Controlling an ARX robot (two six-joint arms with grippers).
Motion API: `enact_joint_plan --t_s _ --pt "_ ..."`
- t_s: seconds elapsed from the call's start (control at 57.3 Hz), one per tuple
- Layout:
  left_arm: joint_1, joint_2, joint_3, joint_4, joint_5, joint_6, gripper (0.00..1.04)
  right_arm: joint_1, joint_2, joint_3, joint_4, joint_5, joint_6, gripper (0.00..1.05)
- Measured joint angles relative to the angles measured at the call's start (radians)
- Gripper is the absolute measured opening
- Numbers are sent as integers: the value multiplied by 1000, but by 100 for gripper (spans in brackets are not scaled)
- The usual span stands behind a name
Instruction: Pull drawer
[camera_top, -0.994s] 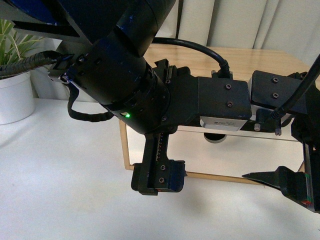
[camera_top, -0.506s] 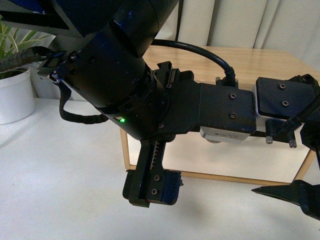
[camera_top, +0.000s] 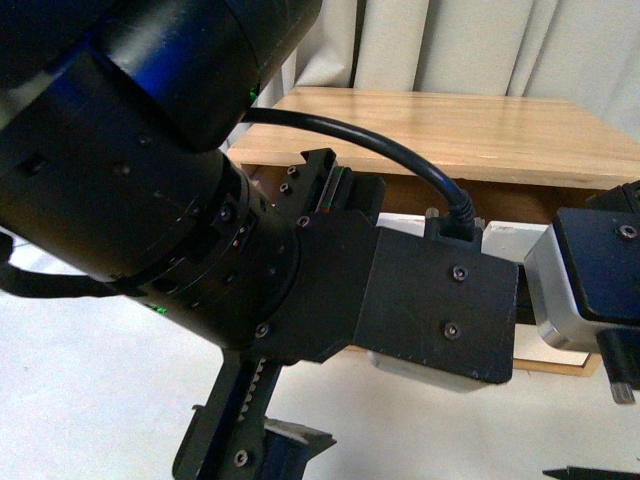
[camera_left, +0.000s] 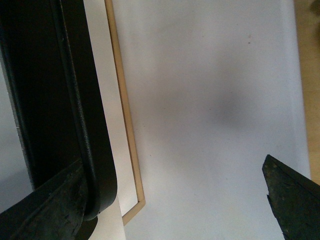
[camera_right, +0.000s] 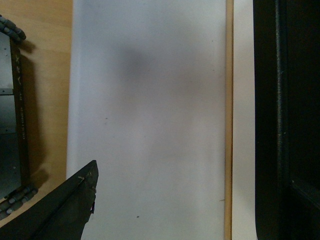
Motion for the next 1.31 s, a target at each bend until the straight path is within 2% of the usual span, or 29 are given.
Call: enact_joint_plan --t_s 0.366,0.541,0.785,0.924,1.029,1.116,1.308 --pt "-12 -77 -95 79 36 13 99 9 -49 -59 27 -15 -19 96" --pt "-8 -114 -148 172 101 -26 99 -10 -79 -112 129 -25 18 96" --pt "29 -240 -219 375 216 -180 98 -76 -193 -184 272 -132 143 96" --pt "66 -331 -284 516 252 -344 98 -127 -291 -240 367 -196 248 96" --pt "107 -415 -381 676 168 -498 98 -187 -396 -320 533 -189 377 96" --pt "154 -490 -460 792 107 -698 98 -256 -497 -394 669 -152 521 96" --pt "252 -641 -595 790 -100 -1017 98 -398 -700 -497 738 -84 764 96"
